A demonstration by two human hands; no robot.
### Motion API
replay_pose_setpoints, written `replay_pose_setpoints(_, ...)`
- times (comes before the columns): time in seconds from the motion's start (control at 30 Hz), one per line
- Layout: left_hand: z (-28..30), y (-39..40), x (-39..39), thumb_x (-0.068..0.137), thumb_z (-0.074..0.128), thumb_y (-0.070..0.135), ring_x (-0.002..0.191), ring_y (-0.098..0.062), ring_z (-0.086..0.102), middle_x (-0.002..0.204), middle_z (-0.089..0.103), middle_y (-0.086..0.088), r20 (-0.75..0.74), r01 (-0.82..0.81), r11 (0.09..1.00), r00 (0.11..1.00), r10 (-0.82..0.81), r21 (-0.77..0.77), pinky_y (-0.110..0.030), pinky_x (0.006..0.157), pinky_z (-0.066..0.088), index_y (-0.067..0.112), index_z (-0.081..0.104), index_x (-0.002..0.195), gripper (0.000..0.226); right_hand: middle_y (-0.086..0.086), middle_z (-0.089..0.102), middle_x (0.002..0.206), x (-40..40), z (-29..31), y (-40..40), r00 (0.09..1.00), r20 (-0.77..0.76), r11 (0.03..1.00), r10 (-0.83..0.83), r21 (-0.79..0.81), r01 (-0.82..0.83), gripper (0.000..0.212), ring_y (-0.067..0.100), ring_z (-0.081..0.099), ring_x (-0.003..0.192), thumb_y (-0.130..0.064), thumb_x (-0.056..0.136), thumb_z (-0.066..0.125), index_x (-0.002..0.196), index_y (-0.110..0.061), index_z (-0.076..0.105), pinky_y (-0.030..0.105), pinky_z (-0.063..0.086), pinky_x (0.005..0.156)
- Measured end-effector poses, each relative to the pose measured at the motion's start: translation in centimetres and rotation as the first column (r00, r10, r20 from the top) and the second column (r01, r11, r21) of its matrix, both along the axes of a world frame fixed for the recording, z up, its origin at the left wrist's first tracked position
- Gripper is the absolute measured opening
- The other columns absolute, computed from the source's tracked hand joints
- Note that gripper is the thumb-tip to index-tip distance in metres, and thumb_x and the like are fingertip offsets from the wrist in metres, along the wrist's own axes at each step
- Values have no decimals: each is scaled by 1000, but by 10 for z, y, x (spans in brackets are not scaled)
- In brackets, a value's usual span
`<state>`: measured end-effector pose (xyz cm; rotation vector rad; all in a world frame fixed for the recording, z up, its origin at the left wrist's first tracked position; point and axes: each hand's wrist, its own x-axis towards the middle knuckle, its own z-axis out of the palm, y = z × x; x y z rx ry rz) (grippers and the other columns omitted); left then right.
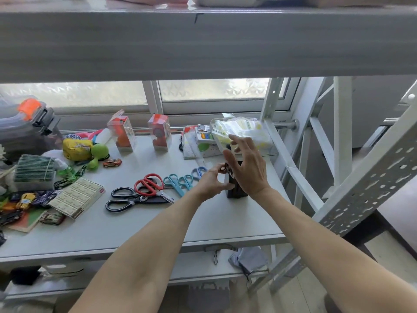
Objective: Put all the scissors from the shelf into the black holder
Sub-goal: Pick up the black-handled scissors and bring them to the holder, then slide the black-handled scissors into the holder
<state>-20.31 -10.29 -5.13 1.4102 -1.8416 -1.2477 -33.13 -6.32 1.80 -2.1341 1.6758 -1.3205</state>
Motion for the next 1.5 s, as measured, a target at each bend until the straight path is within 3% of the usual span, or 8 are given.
replay_pose_setpoints(0.23, -6, -1, 2, 75, 80, 28, 118, -31, 59, 147, 46, 0, 25, -8, 1000, 1000, 8, -2, -42, 94, 54, 29, 35, 144, 83, -3, 62, 103, 27, 32, -6, 987, 147, 985, -66, -147, 88, 36, 10, 58, 79, -44, 97, 40, 106, -17, 62, 43, 51, 76)
replay_pose_setpoints(0.43, -13, 6, 56, 83, 73, 20, 76, -30, 70, 113, 68, -15, -37, -127, 988, 992, 124, -85, -27, 62, 58, 14, 55, 125, 46, 3, 64, 97, 78, 33, -3, 999, -29, 979, 46, -196, -51, 20, 17, 61, 75, -25, 96, 48, 99, -12, 64, 32, 47, 69)
replay_pose_setpoints(0.67, -22, 34, 181, 91, 51, 8, 109, -33, 58, 117, 60, -15, 158, -714, 566, 556, 816, -412, -40, 92, 46, 9, 66, 112, 25, 8, 62, 115, 143, -33, 5, 898, -221, 859, 381, 444, -255, 27, 30, 61, 103, -23, 95, 51, 118, -14, 63, 39, 50, 86)
replay_pose_setpoints(0.8, -24, 42, 221, 91, 43, 8, 127, -36, 43, 138, 47, -18, 484, -744, 591, 412, 772, -311, -44, 104, 36, 9, 54, 129, 40, 12, 57, 127, 176, -63, 9, 786, -329, 769, 524, 579, -271, 32, 33, 55, 113, -19, 93, 48, 122, -14, 60, 41, 47, 89)
replay_pose_setpoints(1.0, -34, 36, 243, 91, 47, 14, 131, -38, 44, 139, 50, -21, 542, -763, 631, 475, 694, -140, -42, 108, 34, 1, 51, 130, 41, 17, 53, 122, 195, -87, 8, 782, -441, 812, 441, 566, -139, 28, 39, 56, 108, -16, 94, 44, 117, -6, 56, 44, 48, 83)
replay_pose_setpoints(1.23, -28, 35, 261, 86, 55, 18, 79, -40, 63, 94, 65, -18, 205, -845, 489, 529, 824, 217, -40, 68, 56, 16, 59, 115, 30, 15, 45, 129, 196, -91, 2, 781, -484, 840, 396, 534, -95, 26, 35, 56, 108, -9, 90, 53, 116, -7, 53, 41, 48, 83)
replay_pose_setpoints(1.33, -19, 42, 258, 91, 54, 13, 43, -19, 34, 65, 43, -8, 77, -802, 446, 513, 855, 397, -14, 35, 30, 17, 48, 78, 15, 15, 48, 125, 198, -90, 2, 771, -513, 863, 378, 497, -92, 23, 35, 57, 105, -6, 89, 54, 113, -7, 53, 41, 47, 78)
replay_pose_setpoints(1.5, 7, 56, 250, 94, 52, 14, 36, -8, 34, 61, 45, -4, -105, -674, 507, 543, 833, 538, -11, 28, 31, 12, 52, 74, 20, 14, 53, 119, 200, -84, 5, 796, -523, 908, 306, 410, -80, 34, 36, 64, 94, -25, 92, 60, 117, -7, 49, 40, 47, 68)
